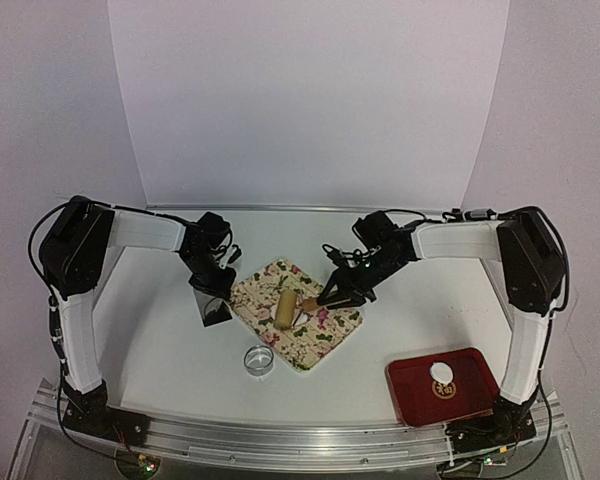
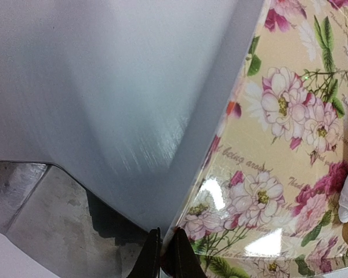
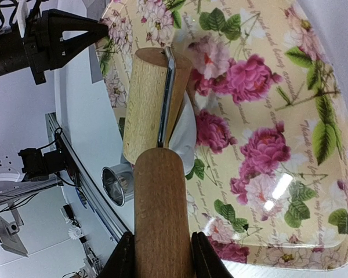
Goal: Roll out the dumpling wrappers from the dough
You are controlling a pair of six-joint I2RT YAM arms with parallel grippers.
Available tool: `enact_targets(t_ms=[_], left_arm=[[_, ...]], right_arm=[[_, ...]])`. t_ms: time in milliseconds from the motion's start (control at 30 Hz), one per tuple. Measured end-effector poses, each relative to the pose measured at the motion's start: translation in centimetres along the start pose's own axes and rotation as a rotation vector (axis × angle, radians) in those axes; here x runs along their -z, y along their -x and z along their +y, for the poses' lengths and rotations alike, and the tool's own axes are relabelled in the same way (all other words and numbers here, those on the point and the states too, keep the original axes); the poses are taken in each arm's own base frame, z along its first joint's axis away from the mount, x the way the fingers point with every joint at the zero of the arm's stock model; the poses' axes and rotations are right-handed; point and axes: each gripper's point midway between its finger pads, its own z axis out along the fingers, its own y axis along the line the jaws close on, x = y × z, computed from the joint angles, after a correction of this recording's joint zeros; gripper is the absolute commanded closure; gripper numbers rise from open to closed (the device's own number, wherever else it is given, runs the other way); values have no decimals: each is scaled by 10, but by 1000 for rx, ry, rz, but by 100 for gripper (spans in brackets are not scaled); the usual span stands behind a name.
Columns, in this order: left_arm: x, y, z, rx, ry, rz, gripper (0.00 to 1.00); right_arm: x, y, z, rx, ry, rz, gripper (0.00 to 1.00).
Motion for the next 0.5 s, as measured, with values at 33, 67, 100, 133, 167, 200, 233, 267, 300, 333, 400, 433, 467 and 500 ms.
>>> enact_targets(t_ms=[33,67,100,133,167,200,233,267,300,333,400,433,467,500], left_arm=[[0,0,0,3,-3,-2,100],[0,0,0,5,-7,-4,100],[0,0,0,7,-9,-5,100],[0,0,0,8,-10,-5,100],[0,0,0,9,-12,-5,100],[0,0,0,10,-13,-5,100],[0,0,1,11,-14,-6,100],[0,0,1,11,-15,-7,100],[1,0,1,12,-15,-8,100],[1,-1,1,13,-15,-9,100],[1,-1,1,16,-16,-10,100],[1,-2,1,18,-17,-10,100],[1,-2,1,19,-21,-12,100],[2,-2,0,23,-29,-13,100]], right_arm=[[2,-2,-2,-3,1,-2,100],[4,-3,-3,-5,2,-4,100],[5,-3,-5,-8,3,-6,100],[7,-4,-6,-11,4,-7,100],[8,-4,-8,-12,4,-9,100],[10,-5,-9,-14,4,-10,100],[11,-6,-10,-16,4,-11,100],[12,-7,-11,-17,3,-12,100],[14,-7,-12,-18,2,-14,100],[15,-8,-13,-19,0,-15,100],[17,-10,-14,-22,-2,-16,100],[18,-11,-15,-24,-3,-17,100],[19,-11,-15,-23,-4,-17,100],[20,-11,-14,-21,-5,-16,100]])
